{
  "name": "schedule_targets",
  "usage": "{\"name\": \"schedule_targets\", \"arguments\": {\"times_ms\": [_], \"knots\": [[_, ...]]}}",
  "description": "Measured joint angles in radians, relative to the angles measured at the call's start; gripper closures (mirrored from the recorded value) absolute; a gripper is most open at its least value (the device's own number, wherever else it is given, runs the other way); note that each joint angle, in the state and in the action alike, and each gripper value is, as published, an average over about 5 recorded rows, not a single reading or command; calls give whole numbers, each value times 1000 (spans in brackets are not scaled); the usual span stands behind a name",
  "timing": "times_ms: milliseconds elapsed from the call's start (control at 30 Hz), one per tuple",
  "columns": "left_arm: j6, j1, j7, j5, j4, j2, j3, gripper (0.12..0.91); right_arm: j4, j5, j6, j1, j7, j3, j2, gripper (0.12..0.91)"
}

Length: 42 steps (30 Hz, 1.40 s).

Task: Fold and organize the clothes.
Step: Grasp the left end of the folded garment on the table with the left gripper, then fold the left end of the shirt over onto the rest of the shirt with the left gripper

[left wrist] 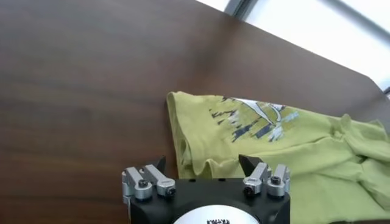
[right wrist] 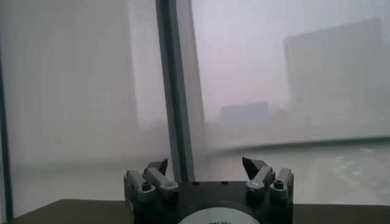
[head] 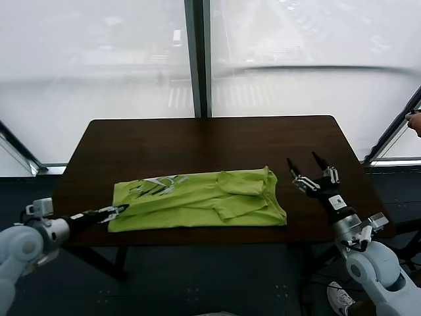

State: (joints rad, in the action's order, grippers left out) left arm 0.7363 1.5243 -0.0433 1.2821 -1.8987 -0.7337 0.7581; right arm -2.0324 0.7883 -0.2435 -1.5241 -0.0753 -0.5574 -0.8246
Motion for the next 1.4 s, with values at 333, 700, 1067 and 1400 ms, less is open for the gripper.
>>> {"name": "schedule_targets", "arguments": {"times_ms": [333,700,1067,1400], "knots": [[-3,-20,19,16,1,-20,-27,189,-33,-4,10,-44,2,-30,-10,118],[1,-23,25,4,-12,-35,-42,773,-68,-16,12,-87,4,-63,-33,118],[2,5,74,-70,-55,-28,16,846,-60,-15,0,-58,44,-50,-50,118],[1,92,100,-125,-62,14,197,846,-34,-15,-8,11,58,8,-64,118]]}}
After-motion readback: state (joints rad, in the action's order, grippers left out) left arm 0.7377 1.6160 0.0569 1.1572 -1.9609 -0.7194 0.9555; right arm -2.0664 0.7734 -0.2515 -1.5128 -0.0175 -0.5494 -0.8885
